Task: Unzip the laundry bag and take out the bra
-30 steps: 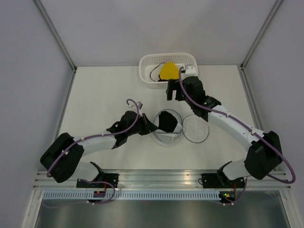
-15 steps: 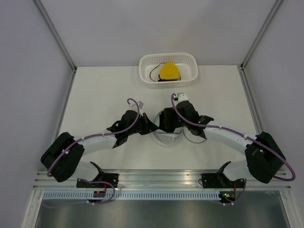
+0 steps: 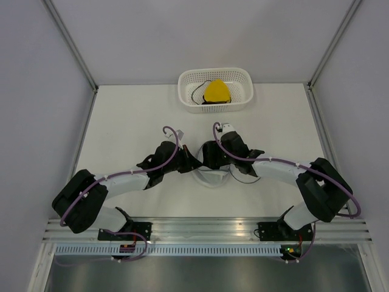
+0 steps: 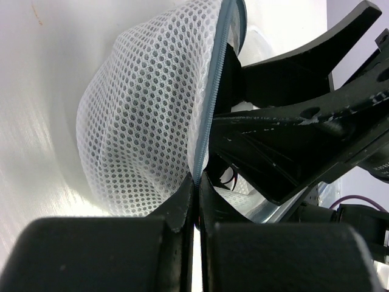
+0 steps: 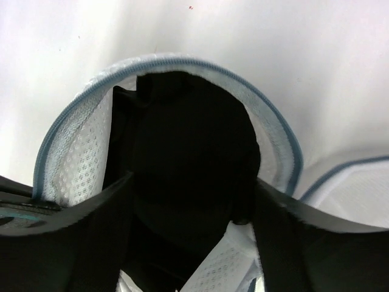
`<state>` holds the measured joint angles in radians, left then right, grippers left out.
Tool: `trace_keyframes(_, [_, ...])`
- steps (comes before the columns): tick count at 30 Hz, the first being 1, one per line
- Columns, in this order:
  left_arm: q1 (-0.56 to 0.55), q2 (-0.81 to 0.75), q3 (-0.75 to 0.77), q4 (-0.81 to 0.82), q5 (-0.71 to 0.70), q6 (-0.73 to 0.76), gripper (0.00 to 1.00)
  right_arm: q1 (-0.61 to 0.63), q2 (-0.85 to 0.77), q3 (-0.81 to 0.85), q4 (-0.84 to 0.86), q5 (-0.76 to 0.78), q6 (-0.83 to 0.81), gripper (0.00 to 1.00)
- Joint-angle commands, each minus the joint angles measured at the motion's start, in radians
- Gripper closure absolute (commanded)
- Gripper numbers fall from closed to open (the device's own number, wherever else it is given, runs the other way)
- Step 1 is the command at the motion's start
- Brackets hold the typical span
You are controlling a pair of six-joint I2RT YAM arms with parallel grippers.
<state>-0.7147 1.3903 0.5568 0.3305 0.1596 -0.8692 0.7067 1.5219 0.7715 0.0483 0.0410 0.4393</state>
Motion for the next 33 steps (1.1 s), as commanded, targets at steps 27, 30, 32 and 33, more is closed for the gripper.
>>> trace_keyframes(27, [0.003, 0.018, 0.023, 0.016, 0.015, 0.019, 0.98, 0.0, -0.005, 0.08, -0.077, 0.114, -0.089, 0.08])
trace_keyframes(30, [0.003, 0.026, 0.025, 0.022, 0.021, 0.016, 0.98, 0.0, 0.021, 0.094, -0.056, 0.067, -0.097, 0.14])
trace_keyframes(32, [0.003, 0.027, 0.029, 0.024, 0.023, 0.018, 0.98, 0.0, 0.035, 0.094, -0.018, 0.015, -0.091, 0.22])
trace_keyframes(33, [0.004, 0.029, 0.028, 0.024, 0.024, 0.016, 0.98, 0.0, 0.04, 0.092, -0.007, -0.004, -0.086, 0.29])
